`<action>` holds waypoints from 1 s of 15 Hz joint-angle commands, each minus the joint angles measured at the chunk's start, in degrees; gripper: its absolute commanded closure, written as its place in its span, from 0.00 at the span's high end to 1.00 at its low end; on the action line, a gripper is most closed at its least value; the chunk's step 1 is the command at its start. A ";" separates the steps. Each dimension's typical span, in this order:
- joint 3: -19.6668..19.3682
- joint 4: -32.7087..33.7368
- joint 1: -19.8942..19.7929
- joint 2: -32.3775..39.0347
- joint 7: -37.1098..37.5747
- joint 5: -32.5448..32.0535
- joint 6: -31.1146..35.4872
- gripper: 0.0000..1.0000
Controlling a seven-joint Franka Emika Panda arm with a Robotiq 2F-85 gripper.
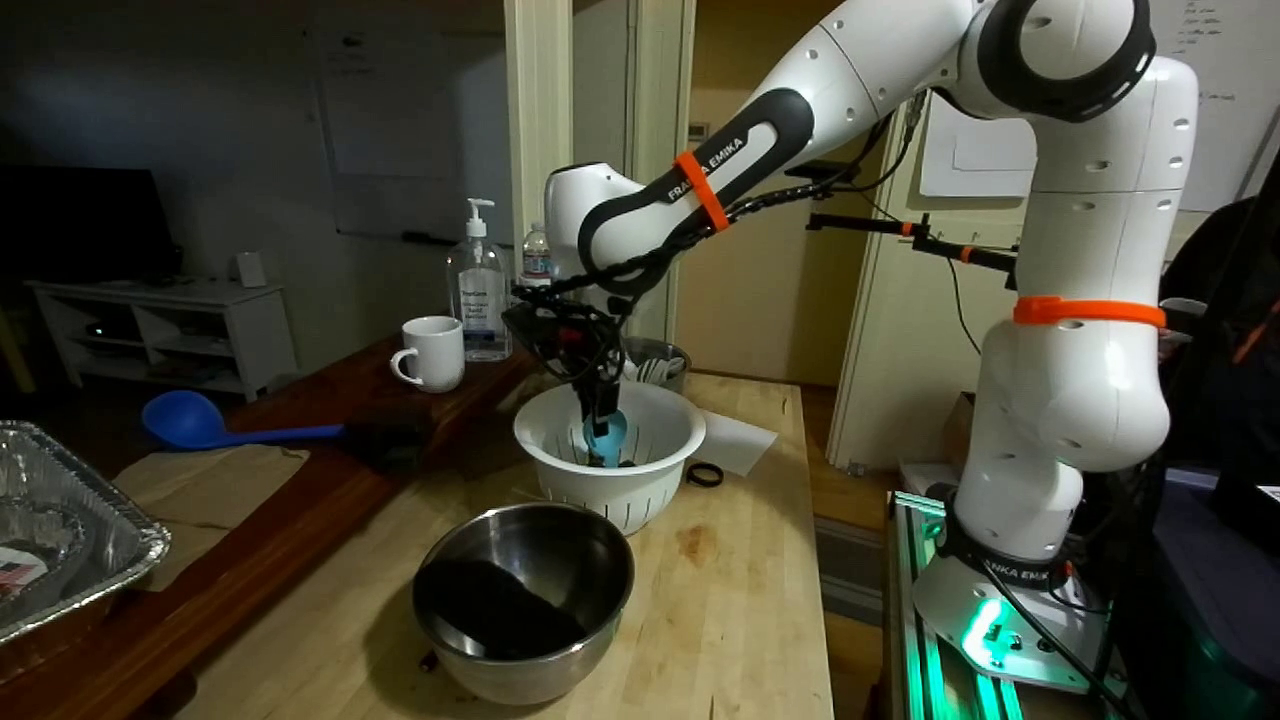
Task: Remove the blue measuring spoon from the colander.
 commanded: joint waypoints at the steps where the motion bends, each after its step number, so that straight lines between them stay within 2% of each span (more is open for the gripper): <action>1: 0.20 -1.84 0.76 -1.44 1.75 -1.71 1.95 0.12; 3: 0.22 -1.08 0.65 -2.74 2.46 -0.74 0.00 0.02; 4: 0.17 -0.53 0.44 -3.91 1.89 -0.13 -1.22 0.00; 9: -0.08 3.79 -1.09 -9.10 6.50 -4.99 -7.46 0.03; 11: 0.18 6.89 -1.94 -9.86 6.52 -7.10 -13.45 0.03; 12: 0.14 8.08 -2.23 -10.49 5.23 -6.55 -15.53 0.03; 15: -0.36 9.51 -3.15 -11.60 6.11 -1.55 -14.03 0.03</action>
